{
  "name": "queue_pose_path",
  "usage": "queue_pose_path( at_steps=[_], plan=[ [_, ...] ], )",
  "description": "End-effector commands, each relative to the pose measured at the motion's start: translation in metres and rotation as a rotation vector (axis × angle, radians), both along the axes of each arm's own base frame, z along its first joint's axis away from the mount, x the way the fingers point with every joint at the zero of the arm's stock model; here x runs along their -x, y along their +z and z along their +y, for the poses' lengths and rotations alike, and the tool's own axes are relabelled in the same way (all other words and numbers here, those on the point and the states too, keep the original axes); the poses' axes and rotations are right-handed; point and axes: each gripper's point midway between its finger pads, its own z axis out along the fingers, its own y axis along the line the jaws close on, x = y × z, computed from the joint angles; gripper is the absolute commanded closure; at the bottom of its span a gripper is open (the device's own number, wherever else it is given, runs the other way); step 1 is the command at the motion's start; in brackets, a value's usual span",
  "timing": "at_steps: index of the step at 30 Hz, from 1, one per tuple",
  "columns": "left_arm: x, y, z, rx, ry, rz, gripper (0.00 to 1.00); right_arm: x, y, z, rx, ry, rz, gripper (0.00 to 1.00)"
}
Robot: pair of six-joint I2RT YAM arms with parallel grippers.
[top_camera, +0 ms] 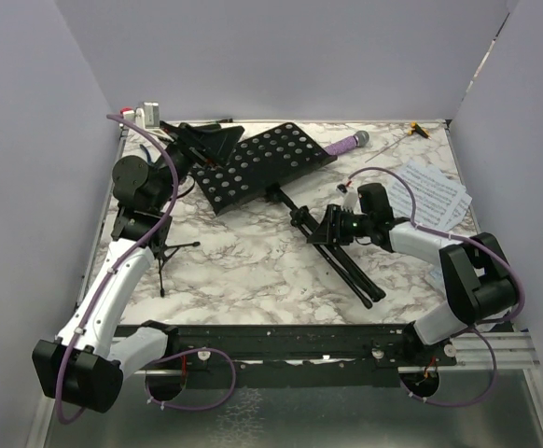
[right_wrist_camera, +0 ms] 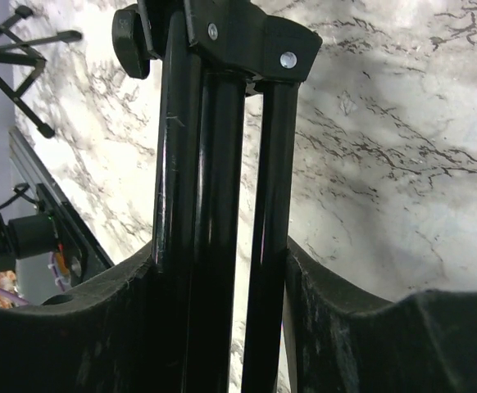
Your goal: Set up the instrument practice props
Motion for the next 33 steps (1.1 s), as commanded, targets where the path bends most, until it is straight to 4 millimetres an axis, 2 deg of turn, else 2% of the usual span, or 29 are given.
queue_pose_path(
  at_steps=[1, 8, 13, 17, 21, 26, 33],
  plan=[
    [0.003, -0.026, 0.0, -0.039, -0.001, 0.063, 0.01, -0.045, 0.113, 0.034, -0.232, 0.088, -0.396, 1.0],
    [0.002, -0.094, -0.014, 0.004, -0.078, 0.278, 0.01, -0.043, 0.152, 0.042, -0.343, 0.082, -0.398, 1.0],
    [0.012, -0.152, -0.046, -0.014, -0.145, 0.427, 0.01, -0.037, 0.182, 0.045, -0.447, 0.077, -0.406, 0.99],
    [0.02, -0.183, -0.067, -0.03, -0.147, 0.498, 0.01, -0.031, 0.207, 0.046, -0.528, 0.082, -0.419, 0.99],
    [0.019, -0.214, -0.07, 0.008, -0.118, 0.583, 0.03, -0.023, 0.23, 0.047, -0.6, 0.1, -0.431, 0.99],
    [0.009, -0.235, -0.068, 0.086, -0.081, 0.613, 0.03, -0.01, 0.247, 0.047, -0.648, 0.14, -0.434, 0.99],
    [-0.015, -0.229, -0.08, 0.208, -0.143, 0.59, 0.07, 0.004, 0.248, 0.043, -0.646, 0.162, -0.426, 0.99]
  ],
)
